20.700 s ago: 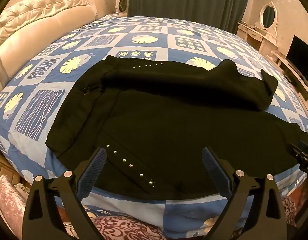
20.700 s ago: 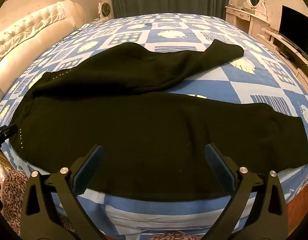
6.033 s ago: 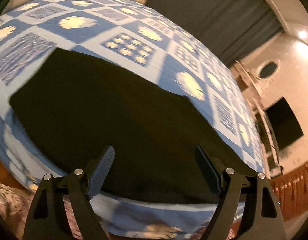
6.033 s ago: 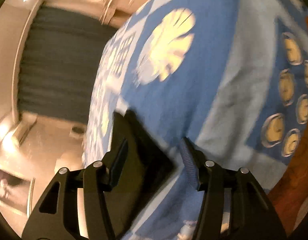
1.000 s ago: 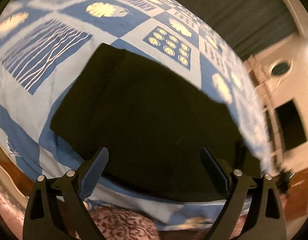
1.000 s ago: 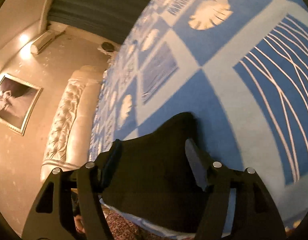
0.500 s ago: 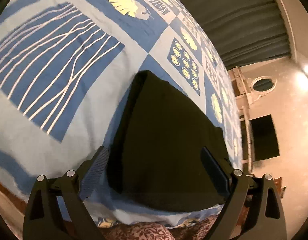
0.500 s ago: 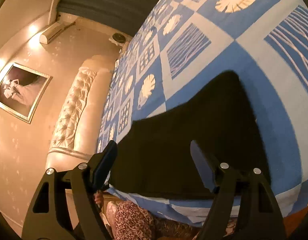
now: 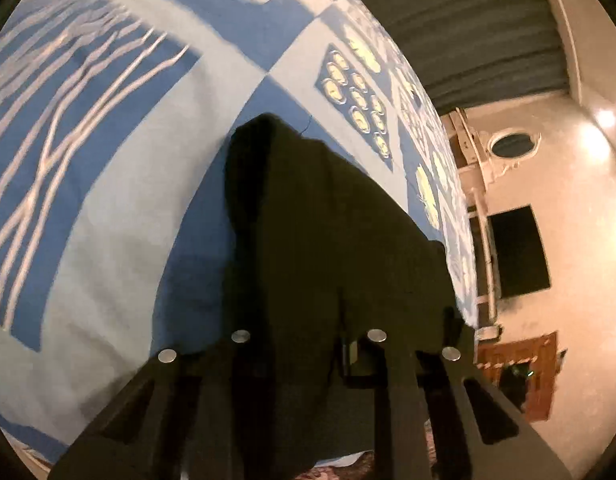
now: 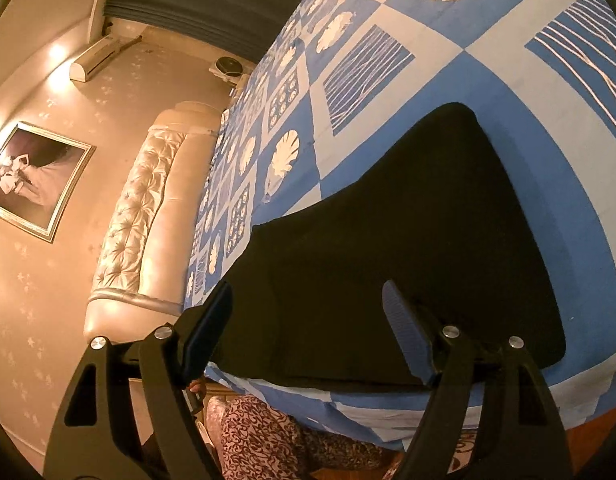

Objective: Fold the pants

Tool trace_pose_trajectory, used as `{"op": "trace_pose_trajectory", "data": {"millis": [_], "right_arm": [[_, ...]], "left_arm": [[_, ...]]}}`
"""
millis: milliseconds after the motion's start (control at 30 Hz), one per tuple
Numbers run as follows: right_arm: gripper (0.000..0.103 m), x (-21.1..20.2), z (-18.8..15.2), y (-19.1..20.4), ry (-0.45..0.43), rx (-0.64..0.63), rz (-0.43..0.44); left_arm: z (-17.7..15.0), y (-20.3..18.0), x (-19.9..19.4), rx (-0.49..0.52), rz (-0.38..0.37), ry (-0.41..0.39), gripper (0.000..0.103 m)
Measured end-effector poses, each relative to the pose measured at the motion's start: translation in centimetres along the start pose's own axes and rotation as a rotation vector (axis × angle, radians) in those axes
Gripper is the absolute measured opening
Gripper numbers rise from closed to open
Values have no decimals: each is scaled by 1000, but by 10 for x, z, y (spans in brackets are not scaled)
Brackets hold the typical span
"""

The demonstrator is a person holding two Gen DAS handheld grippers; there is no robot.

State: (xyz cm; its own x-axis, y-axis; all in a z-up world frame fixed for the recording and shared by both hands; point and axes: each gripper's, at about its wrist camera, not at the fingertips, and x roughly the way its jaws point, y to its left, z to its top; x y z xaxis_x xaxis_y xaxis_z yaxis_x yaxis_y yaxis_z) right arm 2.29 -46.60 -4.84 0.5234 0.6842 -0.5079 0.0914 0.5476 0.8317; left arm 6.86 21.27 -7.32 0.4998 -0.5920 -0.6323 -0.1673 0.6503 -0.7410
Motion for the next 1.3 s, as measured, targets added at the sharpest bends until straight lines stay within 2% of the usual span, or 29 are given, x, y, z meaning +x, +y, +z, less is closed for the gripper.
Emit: {"op": "trace_pose_trajectory", "data": {"millis": [200,267,433,533,633,733,900,1000,1100,1200,1233,1267,1300], "right_arm": [[77,-2,0,-2,-8,2,5],[77,-1,1,-2,-9,1,2],[77,-2,0,1,-15,-2,1],[77,-1,-1,2,-14,8,14],[77,1,-1,3,-10,10,24],[77,1,-2,4,-10,12,25],[77,-4,1,1,-24,21,34],[77,-5,4,-4,-29,36,36],[77,-6,4,-8,-30,43,38],[77,-7,5,-10,-36,48,42],[77,-8,5,-10,-40,50,43],[77,-9,6,-11,-44,52,44],[77,-11,7,-12,-49,55,45]], "left_arm": [[-4,-28,-12,68,49,-54,14],[-5,-48,-22,98,28,-74,14],[-13,-133,-33,254,-36,-85,14],[-22,-186,-25,314,-87,-62,14],[-40,-242,1,384,-110,-20,14],[-67,-287,44,480,-72,23,14],[-102,-321,114,498,-39,112,14],[-119,-326,164,505,28,160,15],[-138,-323,204,523,130,193,16],[-156,-325,230,584,217,192,26],[-161,-328,232,599,217,186,36],[-163,-332,231,603,199,182,40],[-165,-335,229,597,175,178,50]]}}
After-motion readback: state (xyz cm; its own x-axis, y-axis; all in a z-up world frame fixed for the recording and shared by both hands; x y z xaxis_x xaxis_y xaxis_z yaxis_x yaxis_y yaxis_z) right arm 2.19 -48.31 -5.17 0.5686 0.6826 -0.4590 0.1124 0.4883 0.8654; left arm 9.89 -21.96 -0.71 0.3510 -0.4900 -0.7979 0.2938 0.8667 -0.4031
